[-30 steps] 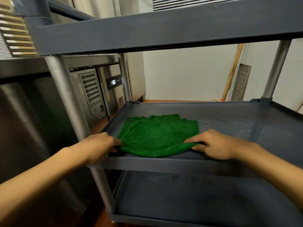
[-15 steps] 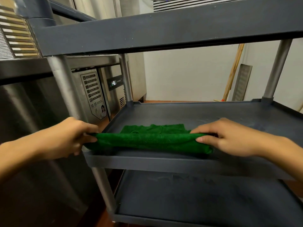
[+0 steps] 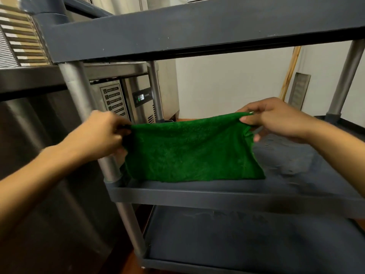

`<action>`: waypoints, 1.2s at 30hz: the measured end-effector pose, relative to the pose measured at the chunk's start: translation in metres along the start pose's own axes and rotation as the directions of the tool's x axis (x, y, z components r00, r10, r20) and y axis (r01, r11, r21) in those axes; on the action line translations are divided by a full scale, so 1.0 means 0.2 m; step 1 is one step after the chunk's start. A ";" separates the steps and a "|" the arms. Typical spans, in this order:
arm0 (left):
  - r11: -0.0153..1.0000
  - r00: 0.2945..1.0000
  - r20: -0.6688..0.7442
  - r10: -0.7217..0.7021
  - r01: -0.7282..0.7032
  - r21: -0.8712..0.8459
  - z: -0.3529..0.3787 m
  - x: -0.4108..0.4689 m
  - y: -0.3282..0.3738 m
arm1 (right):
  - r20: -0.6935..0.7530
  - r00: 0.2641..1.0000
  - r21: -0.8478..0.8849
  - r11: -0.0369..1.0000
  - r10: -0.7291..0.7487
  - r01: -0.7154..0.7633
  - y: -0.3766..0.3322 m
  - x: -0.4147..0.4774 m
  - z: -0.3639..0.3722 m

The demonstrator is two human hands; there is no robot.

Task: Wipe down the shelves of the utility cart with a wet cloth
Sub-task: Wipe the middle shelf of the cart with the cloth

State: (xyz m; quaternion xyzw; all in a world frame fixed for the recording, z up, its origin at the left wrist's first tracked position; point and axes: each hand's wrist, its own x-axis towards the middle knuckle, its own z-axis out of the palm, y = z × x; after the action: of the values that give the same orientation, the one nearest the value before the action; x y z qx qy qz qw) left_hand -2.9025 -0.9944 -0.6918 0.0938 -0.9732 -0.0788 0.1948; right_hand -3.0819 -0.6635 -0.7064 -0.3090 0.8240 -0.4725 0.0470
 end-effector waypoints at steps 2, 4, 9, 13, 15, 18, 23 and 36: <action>1.000 1.000 -0.024 -0.012 0.012 0.011 0.06 0.10 0.00 | -0.068 0.994 0.045 0.996 0.081 -0.078 0.02 0.10 0.04; 1.000 0.998 -0.064 -0.012 0.013 0.020 0.12 0.21 -0.01 | -0.117 0.983 0.035 0.990 0.138 -0.135 0.03 0.19 0.07; 0.996 0.979 -0.187 -0.075 0.064 -0.063 0.23 0.49 -0.06 | -0.366 0.930 -0.126 0.990 0.018 -0.069 0.05 0.38 0.11; 0.996 0.975 -0.222 -0.005 -0.016 -0.093 0.34 0.54 -0.07 | -0.520 0.838 -0.273 0.962 -0.164 0.019 0.13 0.39 0.18; 0.997 0.989 -0.132 0.071 -0.073 -0.011 0.42 0.51 -0.10 | -0.423 0.884 -0.378 0.926 -0.199 0.028 0.23 0.37 0.19; 0.984 0.984 0.111 0.140 -0.150 0.094 0.55 0.42 -0.15 | -0.081 0.993 -0.510 0.859 -0.084 0.031 0.41 0.30 0.21; 0.940 0.913 0.342 0.223 -0.295 0.174 0.71 0.28 -0.18 | 0.213 0.975 -0.555 0.829 0.064 0.066 0.58 0.17 0.28; 0.933 0.949 0.242 0.203 -0.263 0.246 0.83 0.26 -0.13 | 0.270 0.962 -0.681 0.700 -0.030 0.213 0.56 0.13 0.32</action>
State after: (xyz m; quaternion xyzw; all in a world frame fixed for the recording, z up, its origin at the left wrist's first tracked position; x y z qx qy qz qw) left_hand -3.0103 -1.0113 -0.8284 -0.0057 -0.9940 0.0712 0.0828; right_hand -3.1313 -0.6861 -0.8262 -0.4117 0.9074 -0.0837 -0.0074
